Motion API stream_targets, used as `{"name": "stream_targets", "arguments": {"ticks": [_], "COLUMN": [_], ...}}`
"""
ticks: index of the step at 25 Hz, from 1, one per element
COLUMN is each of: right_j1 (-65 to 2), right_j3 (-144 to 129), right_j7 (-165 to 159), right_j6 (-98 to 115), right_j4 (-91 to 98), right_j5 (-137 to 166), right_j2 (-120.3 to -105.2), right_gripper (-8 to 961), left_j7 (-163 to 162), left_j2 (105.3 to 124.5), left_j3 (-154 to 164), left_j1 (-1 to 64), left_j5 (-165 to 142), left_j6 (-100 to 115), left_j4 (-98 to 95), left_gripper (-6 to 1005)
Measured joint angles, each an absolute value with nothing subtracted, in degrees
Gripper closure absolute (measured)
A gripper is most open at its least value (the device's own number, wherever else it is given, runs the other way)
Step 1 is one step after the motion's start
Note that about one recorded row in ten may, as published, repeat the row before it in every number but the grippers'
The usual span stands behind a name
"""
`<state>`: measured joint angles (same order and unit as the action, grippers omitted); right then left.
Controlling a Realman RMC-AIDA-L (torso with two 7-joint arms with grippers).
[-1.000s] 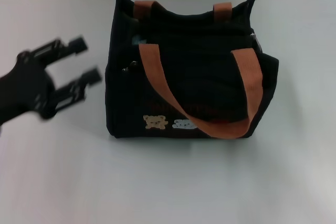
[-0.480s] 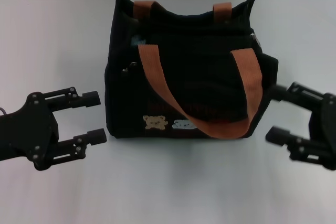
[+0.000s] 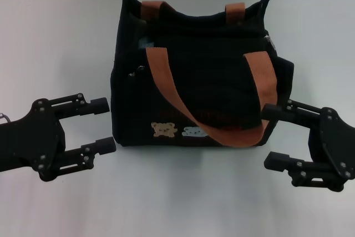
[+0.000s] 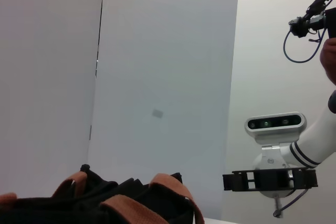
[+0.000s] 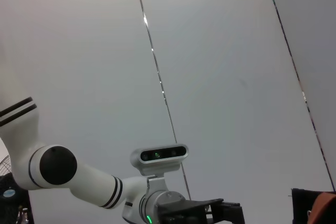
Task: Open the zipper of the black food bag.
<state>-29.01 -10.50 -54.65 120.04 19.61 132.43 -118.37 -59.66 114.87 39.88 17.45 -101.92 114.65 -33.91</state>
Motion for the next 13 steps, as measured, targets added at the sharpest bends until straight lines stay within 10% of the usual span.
{"name": "stream_targets", "arguments": {"ticks": [13], "right_j1": [-29.65], "right_j3": [-10.60], "right_j7": [-55.34], "right_j6": [120.13], "right_j4": [19.74], "right_j5": [132.53], "right_j2": [-118.39], "right_gripper": [161], "left_j7": [-60.77], "left_j2": [114.96], "left_j3": [39.69], "left_j1": [17.66], "left_j5": [-101.67], "left_j6": [114.61], "left_j4": [-34.19], "left_gripper": [353]}}
